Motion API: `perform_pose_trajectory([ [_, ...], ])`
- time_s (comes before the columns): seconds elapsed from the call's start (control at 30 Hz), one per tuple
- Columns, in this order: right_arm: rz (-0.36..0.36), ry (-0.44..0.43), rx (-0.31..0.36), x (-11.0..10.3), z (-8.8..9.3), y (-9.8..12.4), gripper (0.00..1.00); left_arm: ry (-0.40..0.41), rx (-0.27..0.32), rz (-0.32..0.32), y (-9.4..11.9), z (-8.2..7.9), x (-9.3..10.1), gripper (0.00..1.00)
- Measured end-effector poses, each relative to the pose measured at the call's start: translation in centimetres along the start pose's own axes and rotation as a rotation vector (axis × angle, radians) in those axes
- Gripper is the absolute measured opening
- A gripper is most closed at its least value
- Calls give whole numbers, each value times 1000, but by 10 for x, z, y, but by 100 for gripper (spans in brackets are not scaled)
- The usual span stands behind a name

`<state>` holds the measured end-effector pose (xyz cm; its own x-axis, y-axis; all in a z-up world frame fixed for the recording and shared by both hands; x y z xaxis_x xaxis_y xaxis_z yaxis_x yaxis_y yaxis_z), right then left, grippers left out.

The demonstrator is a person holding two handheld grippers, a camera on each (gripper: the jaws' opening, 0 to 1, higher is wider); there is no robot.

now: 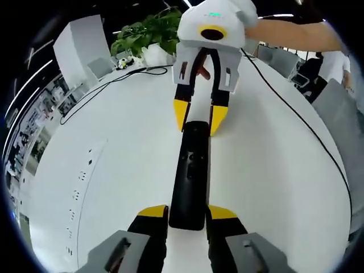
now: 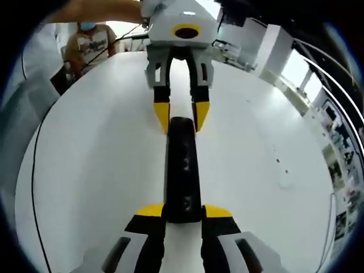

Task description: Press the specified remote control buttons in sequence, fully releasing each button before pressing the next.

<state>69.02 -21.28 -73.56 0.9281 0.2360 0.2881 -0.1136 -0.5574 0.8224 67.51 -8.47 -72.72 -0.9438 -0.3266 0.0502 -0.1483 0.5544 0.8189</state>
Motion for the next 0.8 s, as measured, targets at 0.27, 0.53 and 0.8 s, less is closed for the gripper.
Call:
perform_pose_trajectory([
  [0.27,13,-28,30,1,-1,-1,32,55,23,1,1,4,-11,37],
  [0.53,39,-44,54,0,1,3,37,102,67,1,3,11,-17,42],
  [0.8,177,-173,176,7,-1,15,53,208,246,-25,11,6,-24,54],
])
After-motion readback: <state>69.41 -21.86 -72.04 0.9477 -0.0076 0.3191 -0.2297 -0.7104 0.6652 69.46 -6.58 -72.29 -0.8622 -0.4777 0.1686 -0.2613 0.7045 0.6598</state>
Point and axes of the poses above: the point that each gripper's makers call its tool centre point, and the gripper's own axes: y roughly backward along the fingers, x roughly to its right, z roughly out of its underside, the point moved 5 cm from there along y, roughly backward along the fingers, and after that the axes turned 15 degrees about y, right-handed, at the moved point
